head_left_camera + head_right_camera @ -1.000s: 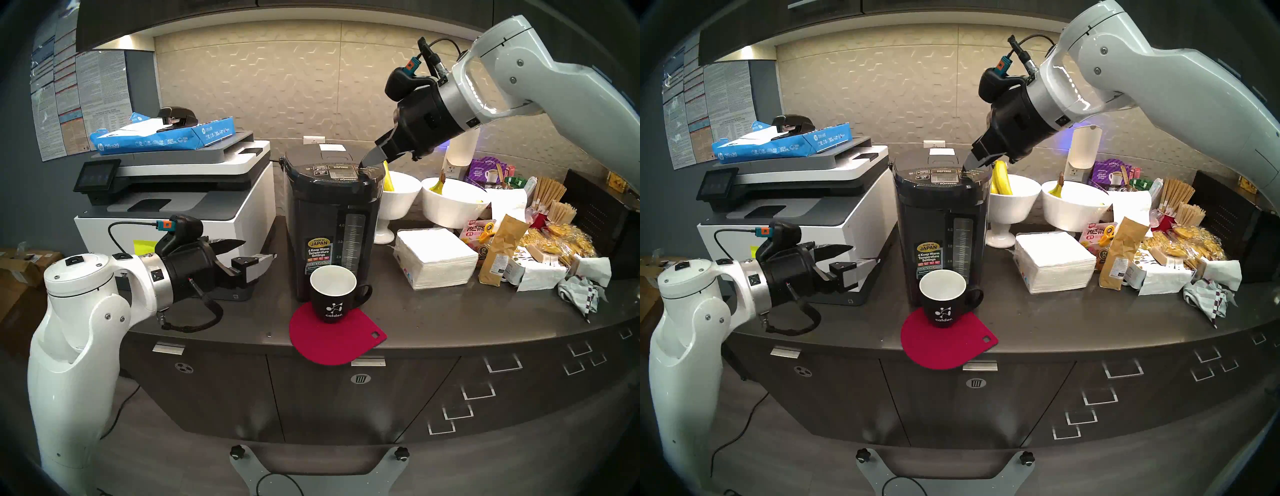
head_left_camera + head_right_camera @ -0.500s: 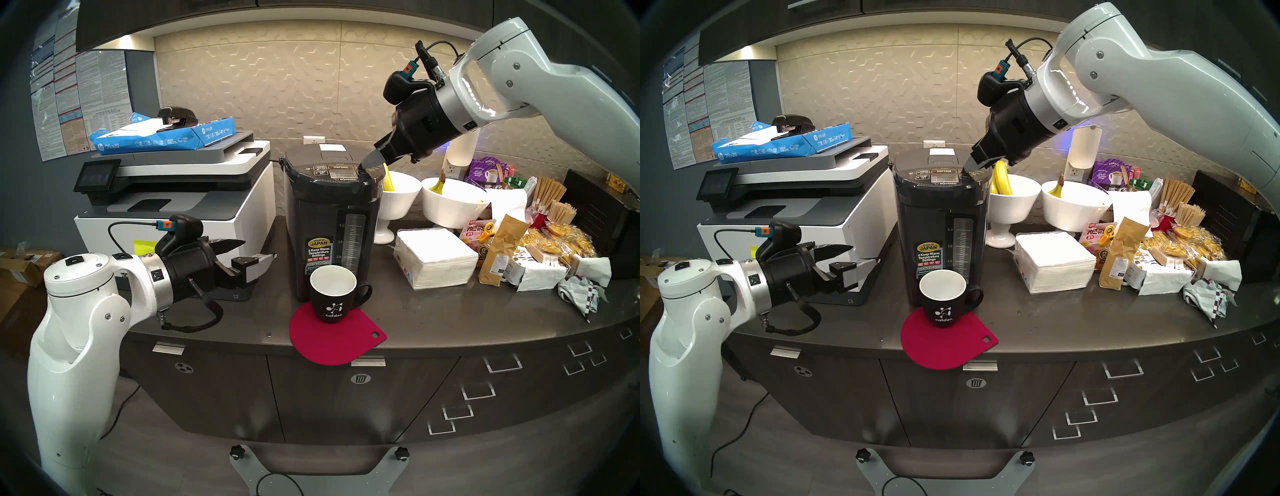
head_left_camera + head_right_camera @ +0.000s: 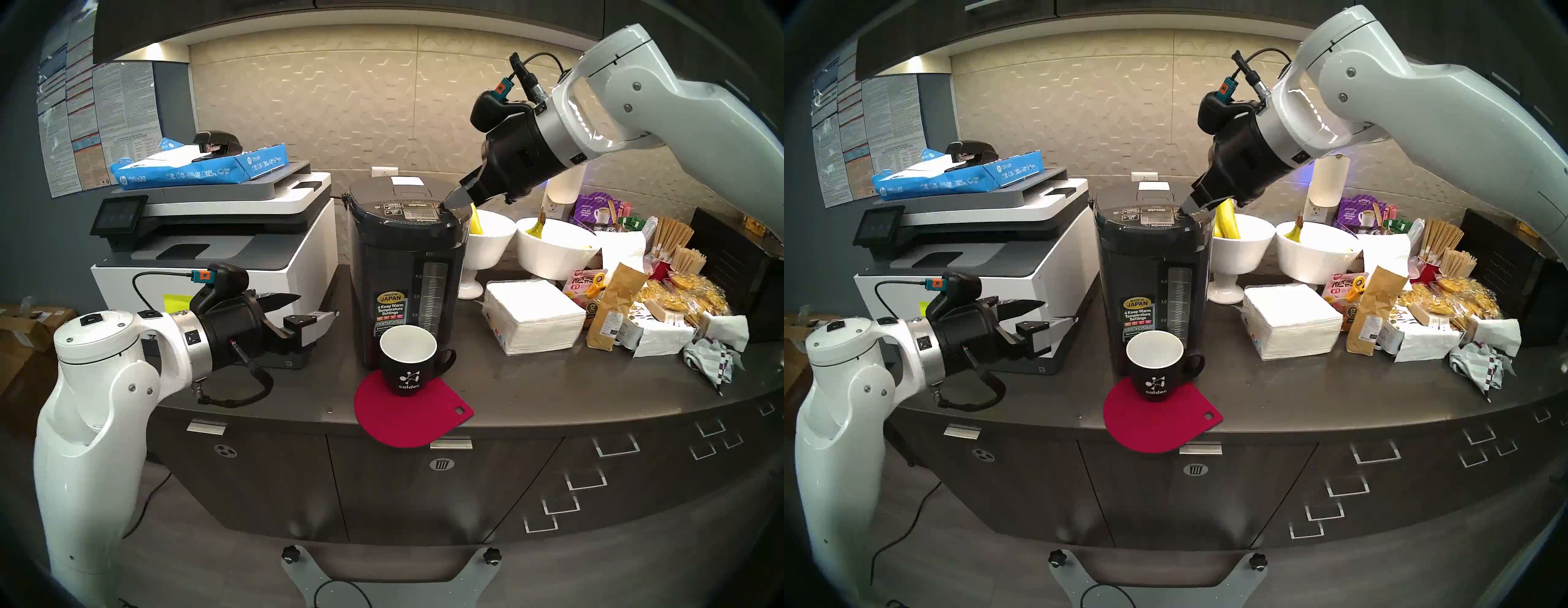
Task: Press the water dispenser button and fill the cup
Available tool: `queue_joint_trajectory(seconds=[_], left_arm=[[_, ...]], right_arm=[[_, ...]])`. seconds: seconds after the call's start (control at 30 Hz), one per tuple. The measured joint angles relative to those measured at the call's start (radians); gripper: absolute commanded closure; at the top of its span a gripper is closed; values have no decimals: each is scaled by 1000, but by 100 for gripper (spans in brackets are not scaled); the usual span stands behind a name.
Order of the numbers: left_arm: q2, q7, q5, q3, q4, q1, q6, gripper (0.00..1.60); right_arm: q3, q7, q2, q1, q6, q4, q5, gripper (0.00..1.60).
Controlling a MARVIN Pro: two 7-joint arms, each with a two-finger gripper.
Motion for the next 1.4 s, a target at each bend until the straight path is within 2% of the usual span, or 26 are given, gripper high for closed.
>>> queue_joint_trajectory(seconds=[0.57,1.4], left_arm=[[0,0,0,0,0,0,0,0],[0,0,0,0,0,0,0,0]], right_arm=[[23,-26,-29,-1,17,27,61,160],[39,-117,-48,-3,-7,-7,127,160]])
